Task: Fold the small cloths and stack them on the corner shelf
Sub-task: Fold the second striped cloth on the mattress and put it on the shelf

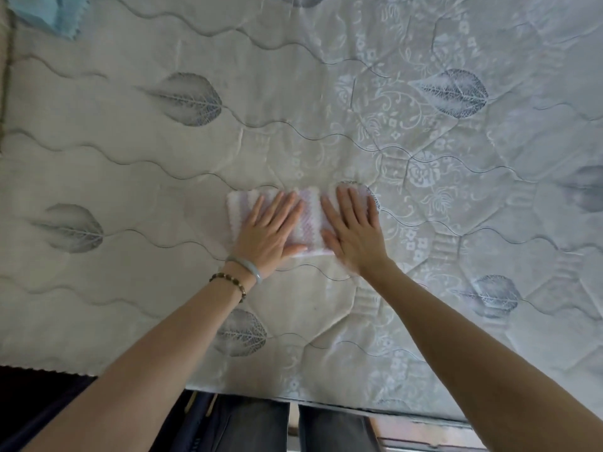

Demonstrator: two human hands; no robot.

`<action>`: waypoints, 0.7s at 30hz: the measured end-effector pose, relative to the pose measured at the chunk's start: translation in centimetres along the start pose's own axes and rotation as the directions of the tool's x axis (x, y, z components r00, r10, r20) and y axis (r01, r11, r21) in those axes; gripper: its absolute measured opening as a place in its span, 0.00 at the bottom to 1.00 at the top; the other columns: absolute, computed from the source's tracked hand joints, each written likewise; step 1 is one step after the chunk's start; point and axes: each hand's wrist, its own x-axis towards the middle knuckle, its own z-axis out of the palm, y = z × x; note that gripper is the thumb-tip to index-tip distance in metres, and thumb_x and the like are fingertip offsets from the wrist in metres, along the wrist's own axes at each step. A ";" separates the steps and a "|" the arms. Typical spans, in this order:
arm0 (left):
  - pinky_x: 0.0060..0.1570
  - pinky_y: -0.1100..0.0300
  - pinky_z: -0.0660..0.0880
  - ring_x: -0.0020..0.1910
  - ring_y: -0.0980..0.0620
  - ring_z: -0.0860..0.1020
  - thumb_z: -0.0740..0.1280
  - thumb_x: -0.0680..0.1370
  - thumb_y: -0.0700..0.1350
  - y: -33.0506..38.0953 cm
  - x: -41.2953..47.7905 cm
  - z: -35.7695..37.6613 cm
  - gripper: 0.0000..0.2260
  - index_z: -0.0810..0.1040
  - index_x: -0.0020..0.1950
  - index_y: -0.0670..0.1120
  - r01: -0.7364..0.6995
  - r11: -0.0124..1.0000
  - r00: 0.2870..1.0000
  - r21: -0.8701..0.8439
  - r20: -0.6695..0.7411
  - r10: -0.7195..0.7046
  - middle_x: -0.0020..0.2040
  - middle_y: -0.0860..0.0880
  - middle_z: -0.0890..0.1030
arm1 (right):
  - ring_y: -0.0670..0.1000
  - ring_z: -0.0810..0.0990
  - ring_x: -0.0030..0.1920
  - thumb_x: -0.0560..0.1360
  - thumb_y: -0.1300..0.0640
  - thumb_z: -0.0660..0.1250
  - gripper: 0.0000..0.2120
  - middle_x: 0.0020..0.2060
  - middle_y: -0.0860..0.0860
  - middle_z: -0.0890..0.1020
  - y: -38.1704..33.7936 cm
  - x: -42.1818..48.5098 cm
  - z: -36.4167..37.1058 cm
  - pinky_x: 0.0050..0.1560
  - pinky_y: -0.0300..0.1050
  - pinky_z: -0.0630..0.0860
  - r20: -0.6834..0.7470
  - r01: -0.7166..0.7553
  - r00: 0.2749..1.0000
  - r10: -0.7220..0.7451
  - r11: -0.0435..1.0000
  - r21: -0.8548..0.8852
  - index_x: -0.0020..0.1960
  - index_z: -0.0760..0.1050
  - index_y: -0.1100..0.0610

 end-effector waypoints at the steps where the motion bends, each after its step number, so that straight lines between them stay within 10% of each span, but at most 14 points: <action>1: 0.72 0.43 0.55 0.75 0.46 0.57 0.50 0.77 0.67 0.1 -0.1 0.6 0.35 0.60 0.76 0.44 0.005 1.000 1.000 0.006 0.013 -0.005 0.76 0.45 0.61 | 0.61 0.58 0.75 0.81 0.43 0.49 0.27 0.75 0.59 0.61 0.2 -0.3 0.2 0.72 0.64 0.56 0.027 -0.006 1.000 0.006 1.000 -0.004 0.76 0.58 0.54; 7: 0.72 0.43 0.54 0.73 0.44 0.63 0.53 0.75 0.67 0.6 0.2 -0.2 0.36 0.65 0.73 0.42 0.019 1.000 1.000 -0.004 -0.001 -0.019 0.74 0.44 0.65 | 0.64 0.59 0.74 0.81 0.46 0.51 0.25 0.73 0.64 0.63 -0.1 0.0 -1.4 0.72 0.59 0.53 0.050 -0.041 0.998 0.029 0.965 0.258 0.73 0.65 0.58; 11: 0.71 0.41 0.59 0.73 0.45 0.64 0.53 0.77 0.63 1.2 1.0 -1.0 0.34 0.64 0.73 0.39 0.037 0.999 0.999 -0.006 -0.018 -0.037 0.73 0.42 0.67 | 0.62 0.69 0.63 0.76 0.58 0.64 0.17 0.64 0.63 0.70 0.3 -0.1 -4.2 0.64 0.51 0.68 0.049 -0.373 0.904 0.425 0.728 0.576 0.63 0.73 0.64; 21: 0.71 0.43 0.58 0.72 0.42 0.65 0.55 0.76 0.60 1.7 1.5 -1.2 0.33 0.64 0.72 0.38 0.135 0.984 0.991 -0.117 0.037 -0.131 0.72 0.41 0.67 | 0.54 0.71 0.37 0.68 0.54 0.69 0.12 0.34 0.54 0.72 1.2 1.9 -5.1 0.33 0.43 0.65 0.455 -0.741 0.669 0.588 0.478 0.472 0.31 0.68 0.56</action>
